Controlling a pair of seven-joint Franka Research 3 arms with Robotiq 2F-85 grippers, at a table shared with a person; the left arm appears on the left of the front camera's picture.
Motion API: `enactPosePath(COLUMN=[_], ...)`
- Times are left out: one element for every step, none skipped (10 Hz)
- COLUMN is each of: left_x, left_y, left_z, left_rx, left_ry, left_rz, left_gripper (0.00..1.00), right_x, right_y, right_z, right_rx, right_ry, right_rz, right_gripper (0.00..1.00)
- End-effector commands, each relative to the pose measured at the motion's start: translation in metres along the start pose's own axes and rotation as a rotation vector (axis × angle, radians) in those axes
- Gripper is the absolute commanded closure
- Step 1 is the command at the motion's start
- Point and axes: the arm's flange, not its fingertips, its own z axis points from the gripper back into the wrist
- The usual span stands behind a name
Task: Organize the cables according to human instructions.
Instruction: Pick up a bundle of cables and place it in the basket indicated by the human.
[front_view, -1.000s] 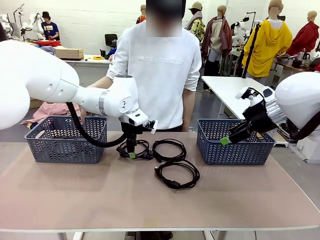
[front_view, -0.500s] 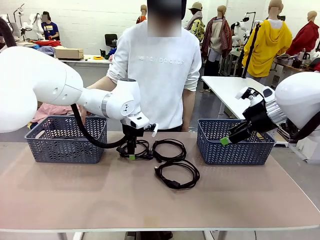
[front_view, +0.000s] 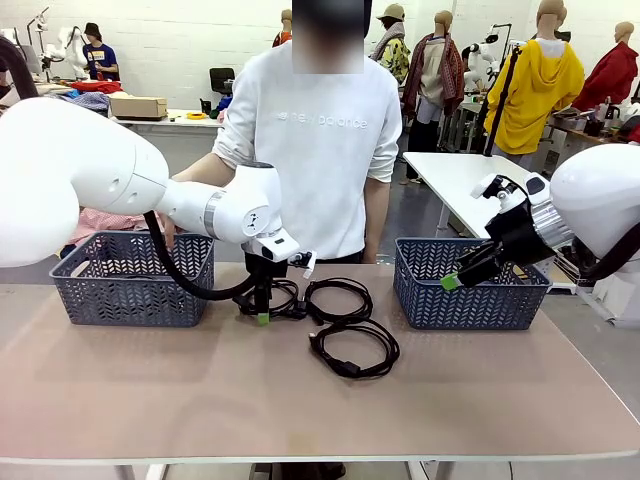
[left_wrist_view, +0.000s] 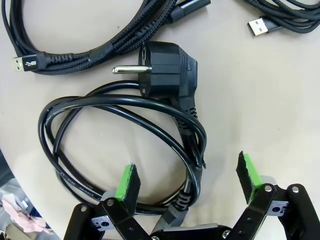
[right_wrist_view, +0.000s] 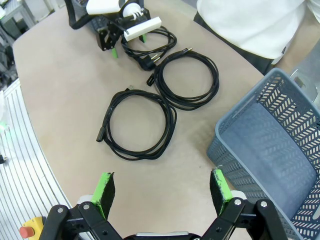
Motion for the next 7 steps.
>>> enactPosePath(left_x=[0.0037, 0.0035, 0.0024, 0.0019, 0.0014, 0.0006, -0.0001], left_y=[0.0047, 0.0048, 0.0045, 0.0051, 0.0057, 0.0063, 0.0069], left_z=[0.0023, 0.0021, 0.0019, 0.0020, 0.0018, 0.0019, 0.0023], left_rx=[0.003, -0.001, -0.003, -0.004, -0.007, -0.008, -0.007], left_ry=[0.028, 0.028, 0.027, 0.025, 0.026, 0.027, 0.026], left_rz=[0.004, 0.002, 0.009, 0.013, 0.015, 0.016, 0.018], left_gripper=[0.00, 0.00, 0.19, 0.19, 0.38, 0.24, 0.57], right_x=[-0.0004, -0.0004, -0.0004, -0.0004, -0.0004, -0.0004, -0.0004], right_y=[-0.0030, -0.0030, -0.0030, -0.0030, -0.0030, -0.0030, -0.0030], right_z=[-0.0021, -0.0021, -0.0021, -0.0021, -0.0021, -0.0021, -0.0021], right_rx=[0.013, 0.013, 0.013, 0.013, 0.013, 0.013, 0.013], right_ry=[-0.024, -0.024, -0.024, -0.024, -0.024, -0.024, -0.024], right_rz=[0.006, 0.006, 0.006, 0.006, 0.006, 0.006, 0.006], right_gripper=[0.00, 0.00, 0.00, 0.00, 0.00, 0.00, 0.00])
